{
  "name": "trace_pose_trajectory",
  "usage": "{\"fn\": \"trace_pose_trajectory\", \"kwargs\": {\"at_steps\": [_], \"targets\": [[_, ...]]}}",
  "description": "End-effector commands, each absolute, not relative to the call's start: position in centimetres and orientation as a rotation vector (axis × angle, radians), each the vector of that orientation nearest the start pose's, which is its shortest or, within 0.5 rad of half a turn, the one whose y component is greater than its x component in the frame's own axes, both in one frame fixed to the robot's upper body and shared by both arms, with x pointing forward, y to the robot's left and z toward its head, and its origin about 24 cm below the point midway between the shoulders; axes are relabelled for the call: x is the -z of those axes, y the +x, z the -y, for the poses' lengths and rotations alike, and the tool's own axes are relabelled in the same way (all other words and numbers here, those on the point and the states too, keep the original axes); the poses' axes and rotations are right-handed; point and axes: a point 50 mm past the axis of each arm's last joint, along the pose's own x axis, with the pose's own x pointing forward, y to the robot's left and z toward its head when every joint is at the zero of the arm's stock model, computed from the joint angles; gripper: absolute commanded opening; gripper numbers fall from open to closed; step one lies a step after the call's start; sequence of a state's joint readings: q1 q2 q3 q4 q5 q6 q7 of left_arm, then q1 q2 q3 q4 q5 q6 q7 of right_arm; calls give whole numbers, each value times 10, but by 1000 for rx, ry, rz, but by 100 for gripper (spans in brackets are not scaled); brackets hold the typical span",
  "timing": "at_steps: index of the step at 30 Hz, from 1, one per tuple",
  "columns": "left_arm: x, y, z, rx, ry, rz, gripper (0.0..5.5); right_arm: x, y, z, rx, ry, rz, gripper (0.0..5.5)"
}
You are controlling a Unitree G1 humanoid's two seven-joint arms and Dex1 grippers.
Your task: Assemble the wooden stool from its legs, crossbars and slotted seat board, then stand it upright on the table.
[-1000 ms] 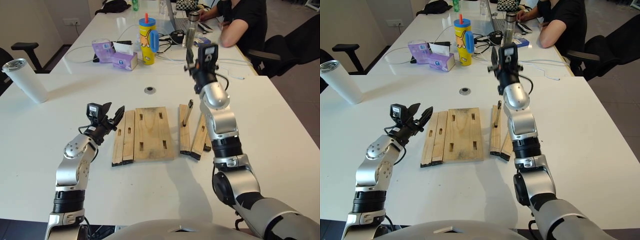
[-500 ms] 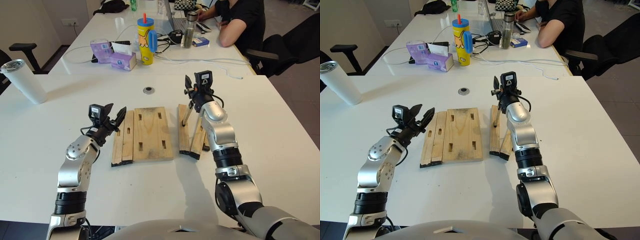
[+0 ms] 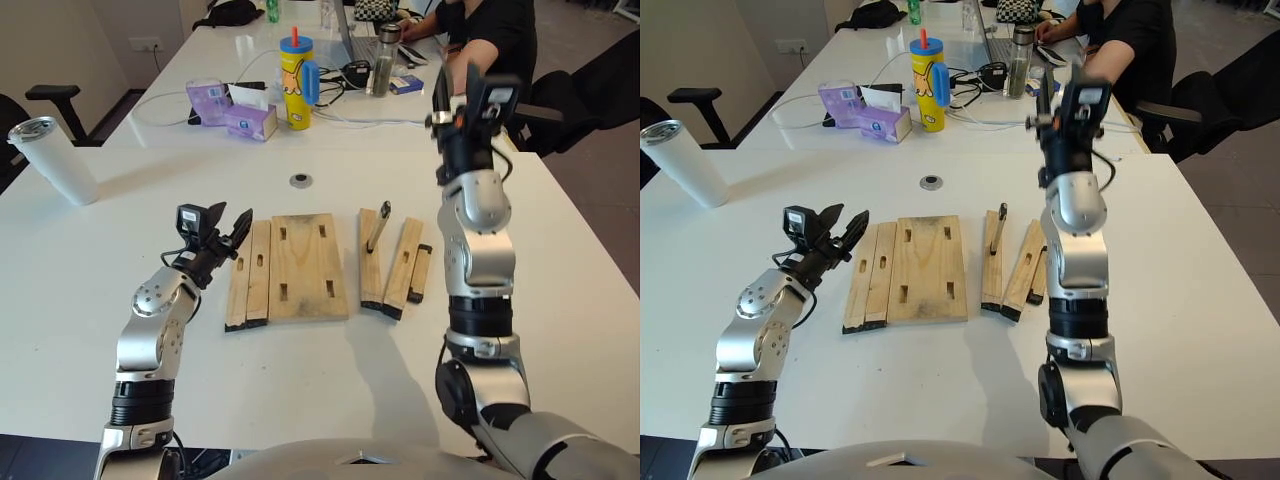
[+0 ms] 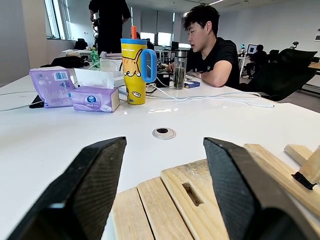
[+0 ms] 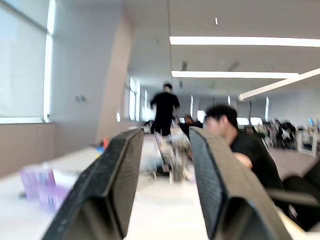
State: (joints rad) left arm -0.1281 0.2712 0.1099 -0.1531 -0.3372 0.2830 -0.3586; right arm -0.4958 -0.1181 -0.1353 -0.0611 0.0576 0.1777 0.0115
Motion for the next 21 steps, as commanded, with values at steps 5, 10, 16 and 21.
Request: {"fn": "trace_pose_trajectory", "kwargs": {"at_steps": [5,10,16,21], "targets": [[-90,260,-186,255,-114,53,287,-120,282,179,-159,-33,33,171],[-83,249,-183,193,-142,51,287,-91,263,163,-340,50,-274,188],[-78,245,-174,173,-154,60,287,-74,246,157,-460,104,-480,272],[-79,248,-170,181,-148,66,287,-68,255,158,-483,99,-543,353]]}}
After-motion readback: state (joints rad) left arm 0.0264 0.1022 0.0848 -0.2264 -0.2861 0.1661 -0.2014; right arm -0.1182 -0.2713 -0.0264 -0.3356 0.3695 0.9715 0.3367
